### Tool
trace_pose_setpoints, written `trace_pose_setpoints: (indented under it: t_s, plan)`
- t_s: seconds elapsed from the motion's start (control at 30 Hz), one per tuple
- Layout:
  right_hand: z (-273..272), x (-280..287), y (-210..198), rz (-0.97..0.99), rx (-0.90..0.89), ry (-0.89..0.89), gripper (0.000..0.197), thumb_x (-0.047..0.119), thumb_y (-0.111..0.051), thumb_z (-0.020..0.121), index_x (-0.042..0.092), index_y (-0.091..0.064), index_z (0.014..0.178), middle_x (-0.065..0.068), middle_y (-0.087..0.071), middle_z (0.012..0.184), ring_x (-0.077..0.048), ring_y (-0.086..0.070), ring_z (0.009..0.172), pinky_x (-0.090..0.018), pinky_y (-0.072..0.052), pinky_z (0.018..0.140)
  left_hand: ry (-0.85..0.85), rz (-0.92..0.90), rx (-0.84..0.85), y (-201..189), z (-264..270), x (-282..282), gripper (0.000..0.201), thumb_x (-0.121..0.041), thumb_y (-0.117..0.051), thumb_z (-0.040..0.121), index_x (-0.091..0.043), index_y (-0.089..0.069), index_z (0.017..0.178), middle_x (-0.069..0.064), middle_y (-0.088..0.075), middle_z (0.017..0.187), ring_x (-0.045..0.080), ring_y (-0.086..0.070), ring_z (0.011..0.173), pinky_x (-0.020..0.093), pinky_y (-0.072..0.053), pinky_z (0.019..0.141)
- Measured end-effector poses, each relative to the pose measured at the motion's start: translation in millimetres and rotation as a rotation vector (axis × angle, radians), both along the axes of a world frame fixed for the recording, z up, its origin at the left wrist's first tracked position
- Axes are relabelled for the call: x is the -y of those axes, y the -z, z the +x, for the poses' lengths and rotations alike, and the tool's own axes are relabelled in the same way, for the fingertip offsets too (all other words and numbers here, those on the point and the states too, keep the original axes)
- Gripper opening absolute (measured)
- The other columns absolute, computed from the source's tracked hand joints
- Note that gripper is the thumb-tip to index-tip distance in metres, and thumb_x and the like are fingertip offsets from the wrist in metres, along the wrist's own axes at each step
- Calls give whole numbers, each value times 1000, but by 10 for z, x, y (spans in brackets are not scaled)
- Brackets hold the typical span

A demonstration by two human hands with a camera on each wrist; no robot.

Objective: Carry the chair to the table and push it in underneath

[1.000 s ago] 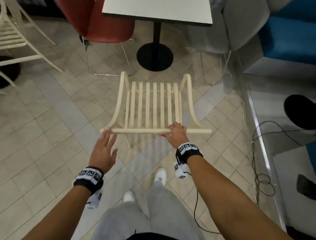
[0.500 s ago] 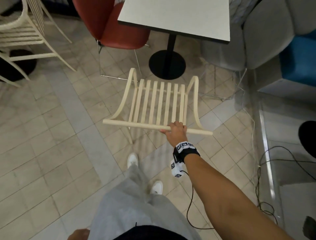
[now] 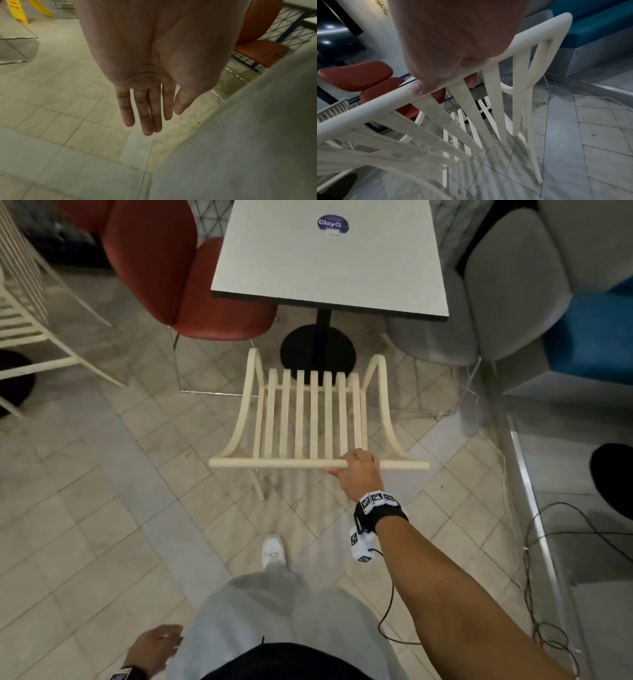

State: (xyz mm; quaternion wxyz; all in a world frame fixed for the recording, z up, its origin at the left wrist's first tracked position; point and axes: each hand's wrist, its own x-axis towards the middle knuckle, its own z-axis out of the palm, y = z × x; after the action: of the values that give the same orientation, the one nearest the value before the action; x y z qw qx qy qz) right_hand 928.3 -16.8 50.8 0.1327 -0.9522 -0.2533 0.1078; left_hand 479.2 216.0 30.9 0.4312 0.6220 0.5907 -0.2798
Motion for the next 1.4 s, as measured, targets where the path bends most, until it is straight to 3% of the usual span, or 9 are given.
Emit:
trace_pose_setpoints:
  t_s: [0.2, 0.33, 0.47, 0.67, 0.8, 0.87, 0.97, 1.17, 1.4]
  plan:
    - [434, -342, -8, -29, -18, 27, 60, 72, -46, 85, 19, -66, 106, -3, -62, 104, -26, -52, 101, -42, -38, 101, 146, 5, 7, 66, 526, -756, 23, -17, -59, 88, -11, -76, 102, 2, -79, 79, 24, -75, 77, 36, -54, 73]
    - [657, -418, -34, -46, -96, 31, 64, 77, -47, 81, 24, -66, 109, -2, -61, 108, -26, -48, 107, -43, -37, 101, 534, 206, 101, -128, 1212, -933, 24, -24, -61, 89, -18, -76, 107, 6, -79, 105, 27, -73, 99, 34, -54, 92]
    - [753, -271, -62, -28, -122, 37, 64, 75, -53, 81, 21, -67, 111, -3, -61, 110, -26, -49, 110, -42, -36, 100, 540, 528, 469, -472, 2178, -956, 21, -20, -68, 86, -16, -70, 106, 6, -70, 99, 23, -66, 87, 33, -50, 80]
    - [870, 256, -47, 54, -47, 46, 53, 64, -56, 86, 19, -67, 111, -3, -66, 109, -26, -54, 106, -40, -36, 102, 731, 840, 666, -714, 3277, -822, 49, -46, -71, 80, -23, -59, 121, 3, -56, 117, 24, -52, 106, 39, -44, 93]
    - [1003, 515, -45, 67, -45, 36, 63, 71, -46, 83, 17, -66, 109, -2, -68, 106, -25, -56, 102, -39, -39, 100, 887, 806, 566, -611, 3638, -742, 53, -64, -61, 79, -31, -62, 121, -6, -66, 116, 22, -58, 110, 43, -38, 98]
    - [1031, 583, -44, 93, -24, 44, 55, 65, -54, 84, 15, -66, 104, -3, -69, 99, -25, -57, 96, -39, -43, 96, 916, 767, 538, -507, 3695, -730, 51, -69, -54, 81, -33, -66, 114, -7, -73, 105, 21, -63, 102, 43, -39, 94]
    - [1006, 586, -10, 152, 5, 81, 44, 55, -65, 83, 14, -66, 97, -4, -69, 90, -25, -57, 89, -40, -46, 91, 939, 786, 542, -393, 3702, -737, 47, -68, -49, 83, -34, -70, 109, -9, -75, 100, 21, -64, 98, 43, -40, 91]
    - [1177, 684, 33, 192, -15, 99, 48, 61, -60, 80, 16, -65, 96, -1, -68, 91, -22, -56, 90, -37, -46, 91, 968, 765, 600, -319, 3836, -741, 44, -70, -52, 81, -38, -69, 107, -15, -75, 100, 16, -62, 97, 41, -37, 89]
    - [1691, 905, -102, 144, -51, 90, 39, 44, -78, 77, 14, -68, 100, -4, -69, 95, -24, -58, 96, -40, -48, 92, 947, 708, 628, -287, 4135, -391, 42, -69, -51, 84, -37, -70, 105, -15, -75, 95, 15, -62, 97, 42, -38, 89]
